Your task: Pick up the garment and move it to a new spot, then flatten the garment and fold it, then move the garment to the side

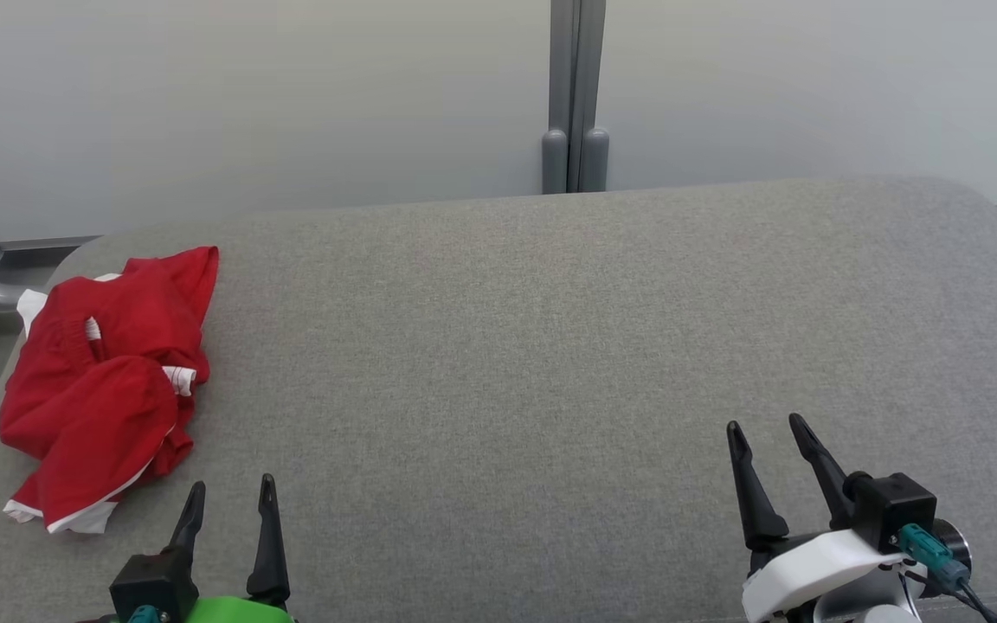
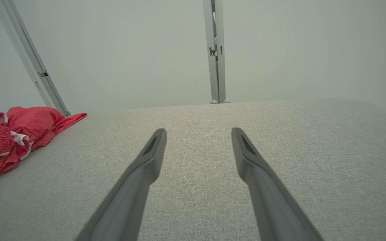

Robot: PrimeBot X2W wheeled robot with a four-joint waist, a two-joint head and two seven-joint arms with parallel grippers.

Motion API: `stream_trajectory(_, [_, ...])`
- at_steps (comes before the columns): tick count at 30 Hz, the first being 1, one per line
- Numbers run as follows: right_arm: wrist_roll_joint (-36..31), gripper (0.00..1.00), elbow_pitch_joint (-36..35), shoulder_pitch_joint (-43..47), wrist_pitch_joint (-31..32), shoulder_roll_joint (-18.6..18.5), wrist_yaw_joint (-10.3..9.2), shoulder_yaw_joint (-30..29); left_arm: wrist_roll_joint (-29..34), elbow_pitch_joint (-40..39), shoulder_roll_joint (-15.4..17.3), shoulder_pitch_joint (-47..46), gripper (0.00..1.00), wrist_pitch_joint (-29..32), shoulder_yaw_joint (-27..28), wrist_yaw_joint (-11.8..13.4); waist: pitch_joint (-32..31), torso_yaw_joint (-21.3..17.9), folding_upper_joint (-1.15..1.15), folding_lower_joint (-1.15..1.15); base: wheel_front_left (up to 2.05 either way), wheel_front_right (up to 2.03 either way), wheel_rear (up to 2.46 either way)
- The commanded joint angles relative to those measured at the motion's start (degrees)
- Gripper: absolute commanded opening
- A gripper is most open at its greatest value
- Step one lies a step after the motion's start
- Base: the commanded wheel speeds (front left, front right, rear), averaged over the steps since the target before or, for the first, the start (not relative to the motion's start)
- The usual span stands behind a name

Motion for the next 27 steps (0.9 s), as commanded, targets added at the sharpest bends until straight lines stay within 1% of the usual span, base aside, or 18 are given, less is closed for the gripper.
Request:
stream_trajectory(1, [-1.1,1.00,0.0,0.3,-0.5,-0.3,0.02,0.0,1.0,-0.1,0.5,0.8,1.00,-0.4,-0.2,0.5,0.0,0.0,0.00,0.00,0.00,0.00,0.00])
stream_trajectory(17, [-7.3,1.00,0.4,1.5,-2.1,-0.3,0.01,0.3,3.7,-0.5,0.7,1.9,1.00,0.1,-1.5,0.8,-1.3,0.5,0.00,0.00,0.00,0.00,0.00])
stream_trajectory(27, [-7.2,1.00,0.3,2.0,-2.0,-0.3,0.01,0.1,2.8,-0.6,0.9,2.5,1.00,0.6,-1.9,0.9,-1.9,0.4,0.00,0.00,0.00,0.00,0.00])
